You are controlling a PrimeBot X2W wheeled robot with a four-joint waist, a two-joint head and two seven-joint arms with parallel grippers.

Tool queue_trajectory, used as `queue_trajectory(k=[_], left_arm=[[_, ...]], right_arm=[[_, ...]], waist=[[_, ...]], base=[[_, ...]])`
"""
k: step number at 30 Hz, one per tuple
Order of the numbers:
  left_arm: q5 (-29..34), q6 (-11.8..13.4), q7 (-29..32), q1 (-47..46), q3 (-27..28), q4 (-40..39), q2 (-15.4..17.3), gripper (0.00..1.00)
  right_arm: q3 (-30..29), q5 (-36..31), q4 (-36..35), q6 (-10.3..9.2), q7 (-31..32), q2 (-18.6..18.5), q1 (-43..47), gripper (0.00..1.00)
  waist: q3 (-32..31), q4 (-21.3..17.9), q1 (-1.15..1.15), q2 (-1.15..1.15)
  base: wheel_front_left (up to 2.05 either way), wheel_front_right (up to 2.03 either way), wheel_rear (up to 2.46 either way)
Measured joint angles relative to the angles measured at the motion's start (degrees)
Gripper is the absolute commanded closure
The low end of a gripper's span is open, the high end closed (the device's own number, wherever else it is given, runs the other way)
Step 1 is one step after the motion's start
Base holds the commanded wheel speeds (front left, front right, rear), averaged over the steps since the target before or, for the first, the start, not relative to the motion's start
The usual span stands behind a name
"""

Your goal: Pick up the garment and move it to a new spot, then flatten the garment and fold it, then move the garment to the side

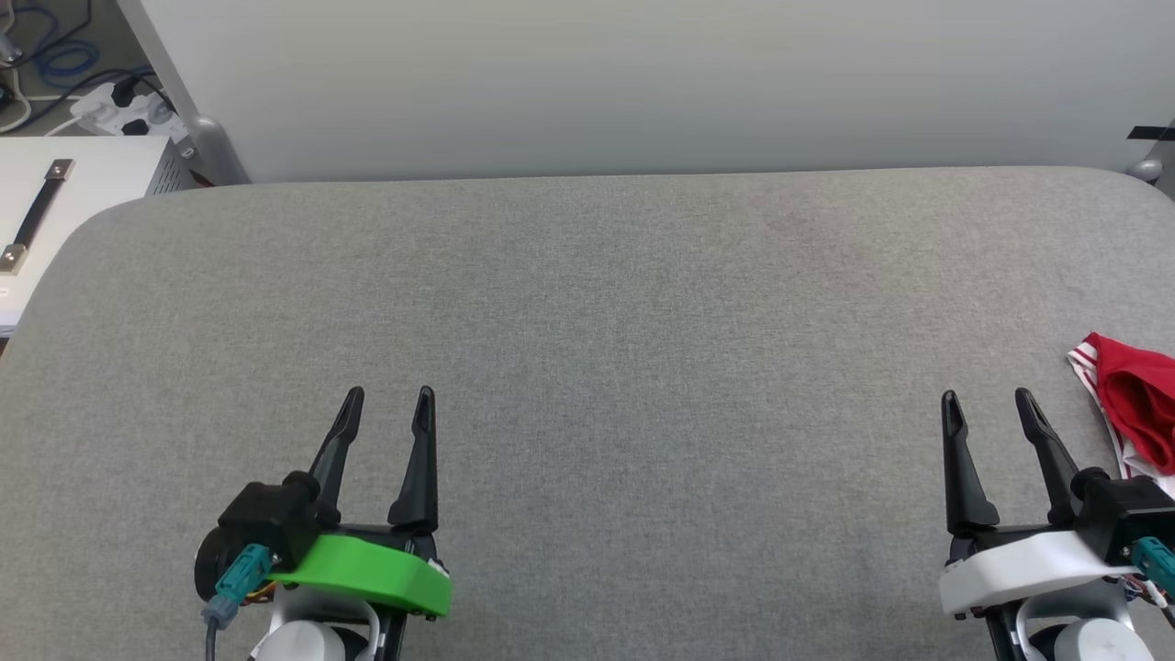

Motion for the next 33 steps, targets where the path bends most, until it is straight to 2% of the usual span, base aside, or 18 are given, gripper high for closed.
queue_trajectory(k=[19, 20, 33], left_arm=[[0.14, -0.22, 0.0, 0.32, -0.03, 0.08, -0.32, 0.0], [0.08, -0.22, 0.03, 0.31, -0.21, -0.13, -0.32, 1.0], [0.45, 0.11, 1.11, 0.31, -0.05, -0.22, -0.31, 1.0]], right_arm=[[0.93, 0.02, 0.88, 0.0, -0.35, 0.42, -0.03, 0.0], [0.93, 0.1, 0.88, 0.0, -0.33, 0.42, -0.03, 1.0], [0.92, 0.01, 0.8, 0.0, 0.54, 0.44, -0.03, 1.0]], waist=[[0.21, -0.22, 0.0, 0.0], [0.21, -0.26, 0.0, 0.0], [0.0, -0.25, 0.0, 0.0]], base=[[0.0, 0.0, 0.0], [0.0, 0.0, 0.0], [0.0, 0.0, 0.0]])
